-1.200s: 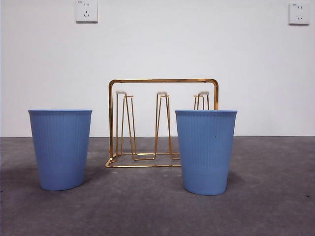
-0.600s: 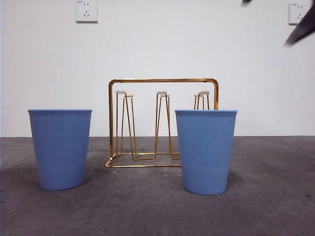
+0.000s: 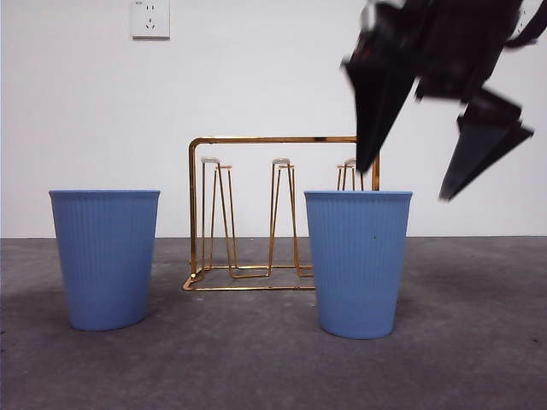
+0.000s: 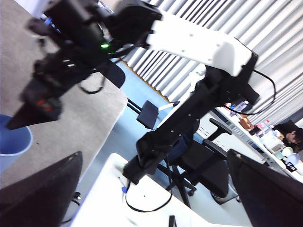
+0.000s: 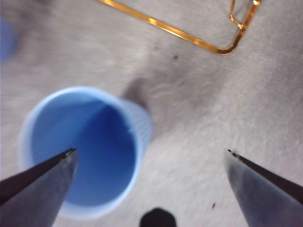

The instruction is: Pick up cup 1,put cup 1 in the cup rack,pick up cup 2,put cup 2 in the cup rack

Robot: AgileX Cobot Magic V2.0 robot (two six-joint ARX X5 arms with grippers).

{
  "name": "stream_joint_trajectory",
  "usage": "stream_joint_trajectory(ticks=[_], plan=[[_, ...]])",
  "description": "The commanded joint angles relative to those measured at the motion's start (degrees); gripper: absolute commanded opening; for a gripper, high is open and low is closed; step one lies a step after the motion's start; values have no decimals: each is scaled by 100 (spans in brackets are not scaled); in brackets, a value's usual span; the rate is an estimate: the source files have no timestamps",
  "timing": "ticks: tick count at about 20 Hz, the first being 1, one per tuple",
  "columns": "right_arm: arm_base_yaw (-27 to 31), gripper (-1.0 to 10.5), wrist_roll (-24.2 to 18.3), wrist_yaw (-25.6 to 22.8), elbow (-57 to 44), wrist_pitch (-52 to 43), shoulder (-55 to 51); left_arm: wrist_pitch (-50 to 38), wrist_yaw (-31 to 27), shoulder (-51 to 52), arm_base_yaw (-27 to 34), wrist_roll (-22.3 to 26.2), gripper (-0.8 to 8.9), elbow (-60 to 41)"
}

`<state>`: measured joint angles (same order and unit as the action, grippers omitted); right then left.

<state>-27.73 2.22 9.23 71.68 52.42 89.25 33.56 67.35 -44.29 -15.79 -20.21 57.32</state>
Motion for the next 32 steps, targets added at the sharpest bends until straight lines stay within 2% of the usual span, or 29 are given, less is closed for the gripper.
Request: stream_joint_trajectory(ticks=[1, 4, 10, 12, 14, 17, 22, 28, 32], plan=[[-70, 515, 129, -164, 22, -105, 243, -70, -11, -9, -72, -79, 723, 22], [-83, 435, 247, -179, 22, -232, 455, -72, -140, -13, -116, -76, 723, 22], [-83, 425, 382, -179, 22, -345, 719, -229, -210, -59, -118, -118, 723, 22], [-83, 323, 380, -179, 22, -352, 774, -236, -363, -92, -118, -190, 723, 22], [-83, 154, 380, -177, 22, -358, 809, -240, -483, -140, -118, -190, 723, 22], [-83, 33, 376, -175, 22, -426, 813, -273, -553, -201, -120, -227, 723, 22], [-83, 3, 354, -39, 22, -564, 811, -590, -592, -269, -118, -444, 723, 22], [-83, -17, 179, 131, 26, -505, 754, -1279, -616, -299, -120, -960, 723, 22], [-83, -17, -7, 251, 107, -291, 470, -1816, -826, -297, -146, -1338, 723, 22]])
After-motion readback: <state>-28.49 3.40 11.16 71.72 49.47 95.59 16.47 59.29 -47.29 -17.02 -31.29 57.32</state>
